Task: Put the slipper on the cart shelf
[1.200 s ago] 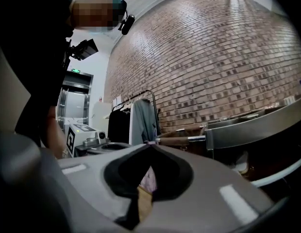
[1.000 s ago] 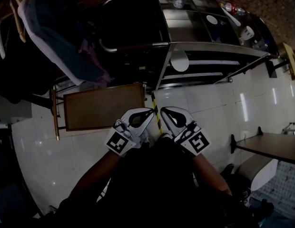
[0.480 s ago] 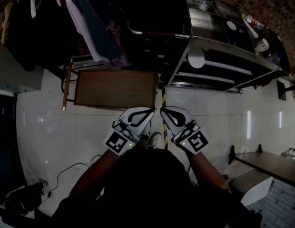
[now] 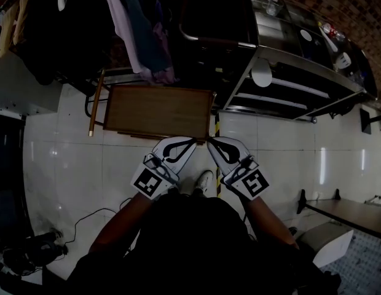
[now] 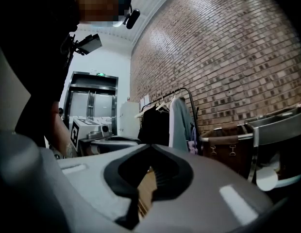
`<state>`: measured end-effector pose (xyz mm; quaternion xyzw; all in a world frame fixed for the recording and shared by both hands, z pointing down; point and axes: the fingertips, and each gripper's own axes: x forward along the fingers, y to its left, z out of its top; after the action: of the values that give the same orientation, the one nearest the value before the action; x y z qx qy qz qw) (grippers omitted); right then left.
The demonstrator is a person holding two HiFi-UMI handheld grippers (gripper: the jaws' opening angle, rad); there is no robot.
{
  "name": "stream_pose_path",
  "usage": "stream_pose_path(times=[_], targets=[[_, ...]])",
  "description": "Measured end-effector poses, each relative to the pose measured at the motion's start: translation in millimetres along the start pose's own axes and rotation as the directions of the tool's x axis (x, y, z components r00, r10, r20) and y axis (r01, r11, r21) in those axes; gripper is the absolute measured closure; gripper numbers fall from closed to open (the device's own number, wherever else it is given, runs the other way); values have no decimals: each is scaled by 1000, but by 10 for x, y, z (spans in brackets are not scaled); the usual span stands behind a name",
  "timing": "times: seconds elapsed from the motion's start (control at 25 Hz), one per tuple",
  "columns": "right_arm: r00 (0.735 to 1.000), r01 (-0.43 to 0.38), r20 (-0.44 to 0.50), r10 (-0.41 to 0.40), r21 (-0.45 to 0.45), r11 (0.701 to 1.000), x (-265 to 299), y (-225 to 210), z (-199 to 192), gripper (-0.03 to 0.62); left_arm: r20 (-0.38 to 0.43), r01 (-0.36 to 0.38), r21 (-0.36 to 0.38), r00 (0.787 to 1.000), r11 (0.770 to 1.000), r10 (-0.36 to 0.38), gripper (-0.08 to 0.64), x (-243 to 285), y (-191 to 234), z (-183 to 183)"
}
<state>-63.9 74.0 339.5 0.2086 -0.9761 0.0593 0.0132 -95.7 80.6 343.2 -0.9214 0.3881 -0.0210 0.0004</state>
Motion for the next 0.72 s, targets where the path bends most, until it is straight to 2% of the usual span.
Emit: stream_pose_path(times=[0.4,0.72], targets=[[998,60,-16,-61,-18,998,201,240,-7,592,28,59,-7,998,998,-59,555,-300,109,17],[998,66,-16,-67,-26,997,349,355,-16,592,39,78,6,996,997,-78,555,-416,182,8]])
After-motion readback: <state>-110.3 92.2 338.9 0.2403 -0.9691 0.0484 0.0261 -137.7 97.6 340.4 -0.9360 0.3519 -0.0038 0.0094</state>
